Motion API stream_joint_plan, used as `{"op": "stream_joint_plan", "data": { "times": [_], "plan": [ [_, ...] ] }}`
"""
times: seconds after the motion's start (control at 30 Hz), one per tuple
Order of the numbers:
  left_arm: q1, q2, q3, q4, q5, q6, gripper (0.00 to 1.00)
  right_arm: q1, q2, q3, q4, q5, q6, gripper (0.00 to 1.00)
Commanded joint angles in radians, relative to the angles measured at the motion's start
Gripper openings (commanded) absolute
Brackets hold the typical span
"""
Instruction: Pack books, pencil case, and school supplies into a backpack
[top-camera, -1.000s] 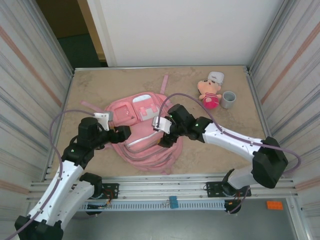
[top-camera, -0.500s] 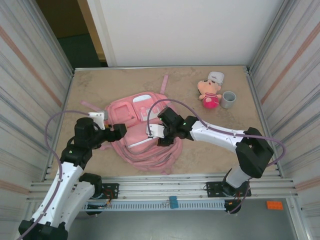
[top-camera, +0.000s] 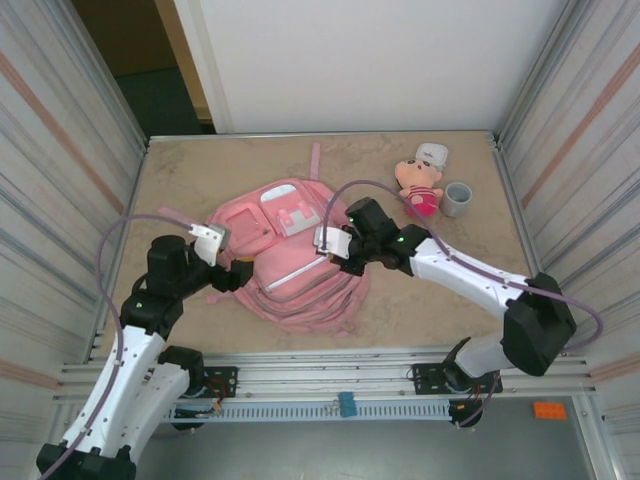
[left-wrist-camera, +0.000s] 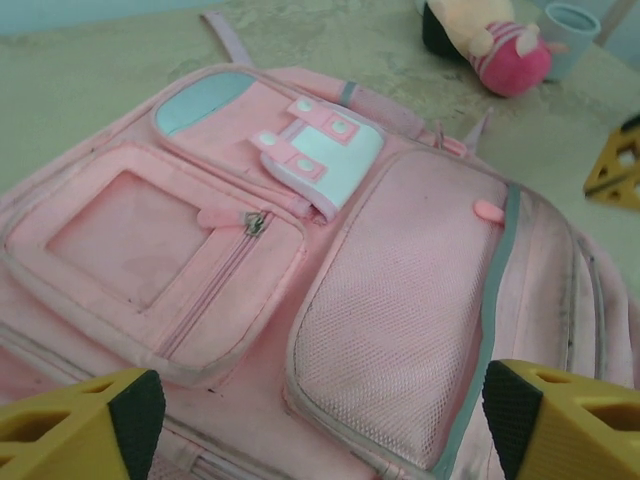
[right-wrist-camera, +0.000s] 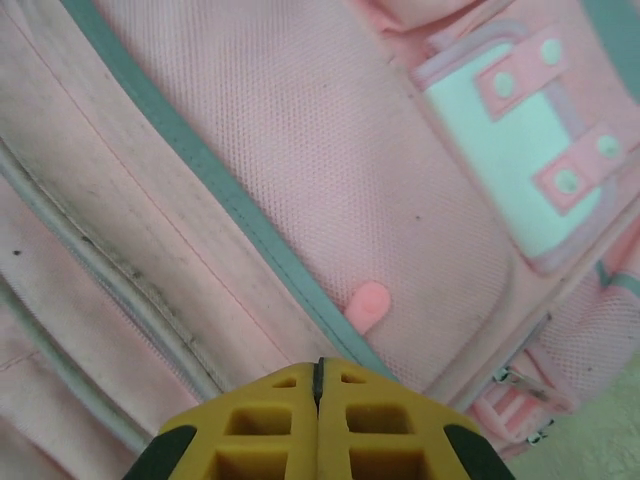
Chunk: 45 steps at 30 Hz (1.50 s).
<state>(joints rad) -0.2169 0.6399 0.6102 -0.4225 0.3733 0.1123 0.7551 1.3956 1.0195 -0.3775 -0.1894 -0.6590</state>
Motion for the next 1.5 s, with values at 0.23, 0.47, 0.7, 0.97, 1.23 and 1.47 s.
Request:
{"op": "stream_joint_plan", "data": {
  "times": [0.23,0.47,0.7,0.97,1.23,1.47],
  "plan": [
    [0.007,0.093,0.083,-0.166,0.237,0.527,0.83,-0.060,-0.078,-0.033,0.005,-0.143,0.045,0.00],
    [-0.033,0.186,0.084,-0.179,0.237,0.632,0.81,-0.095,-0.085,-0.045,-0.027,-0.244,0.001,0.00],
    [-0.095,0.282,0.092,-0.190,0.154,0.660,0.82,-0.118,-0.072,-0.028,-0.063,-0.281,-0.014,0.00],
    [-0.095,0.306,0.089,-0.265,-0.030,0.749,0.81,-0.021,-0.049,-0.071,0.003,-0.244,-0.070,0.38],
    [-0.107,0.392,0.091,-0.299,-0.079,0.817,0.76,-0.002,0.009,-0.057,0.044,-0.264,-0.059,0.46],
    [-0.154,0.462,0.057,-0.212,-0.140,0.816,0.71,0.004,0.009,-0.091,0.100,-0.250,-0.019,0.53]
  ]
}}
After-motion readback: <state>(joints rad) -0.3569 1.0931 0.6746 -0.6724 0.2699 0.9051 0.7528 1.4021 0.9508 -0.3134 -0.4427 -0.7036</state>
